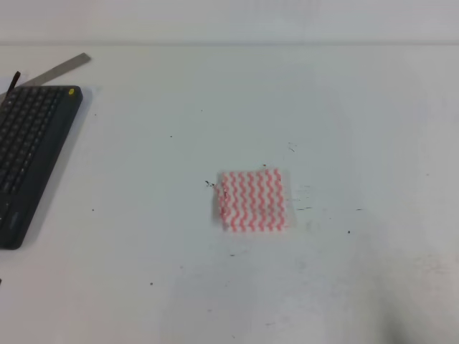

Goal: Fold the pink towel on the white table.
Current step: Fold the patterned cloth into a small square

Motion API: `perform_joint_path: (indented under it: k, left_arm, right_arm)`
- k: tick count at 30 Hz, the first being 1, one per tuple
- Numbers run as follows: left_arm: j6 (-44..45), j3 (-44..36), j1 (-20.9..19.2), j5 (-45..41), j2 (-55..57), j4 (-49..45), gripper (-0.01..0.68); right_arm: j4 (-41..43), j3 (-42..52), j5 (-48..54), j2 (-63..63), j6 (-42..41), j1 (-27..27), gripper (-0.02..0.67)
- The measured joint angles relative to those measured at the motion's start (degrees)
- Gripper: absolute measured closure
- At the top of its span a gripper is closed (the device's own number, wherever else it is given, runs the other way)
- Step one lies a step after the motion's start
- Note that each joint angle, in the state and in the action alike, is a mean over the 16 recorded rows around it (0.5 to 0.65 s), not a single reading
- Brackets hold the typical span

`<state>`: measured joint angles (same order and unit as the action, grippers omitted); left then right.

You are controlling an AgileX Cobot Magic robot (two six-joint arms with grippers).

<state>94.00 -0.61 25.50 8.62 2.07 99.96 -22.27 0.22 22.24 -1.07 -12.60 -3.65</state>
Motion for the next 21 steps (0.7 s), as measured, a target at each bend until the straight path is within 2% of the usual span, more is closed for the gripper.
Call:
perform_joint_path:
  k: [7,12,16,21]
  left_arm:
    - [0.0,0.1,0.0,1.5,-0.1,-0.3,0.673]
    - [-7.6,0.1,-1.3,0.8,-0.1,-9.6,0.673]
    - [-25.1,0.2,-4.7,-3.7,-0.3,-28.2,0.673]
    - [-52.2,0.1,-11.5,-13.3,-1.0,-56.1,0.673]
  right_arm:
    - [0.0,0.1,-0.1,0.0,0.0,0.0,0.651]
    - [0.0,0.1,-0.1,0.1,0.0,0.0,0.651]
    - [0.0,0.1,-0.1,0.1,0.1,0.0,0.651]
    - [-0.1,0.1,0.0,0.1,0.1,0.0,0.651]
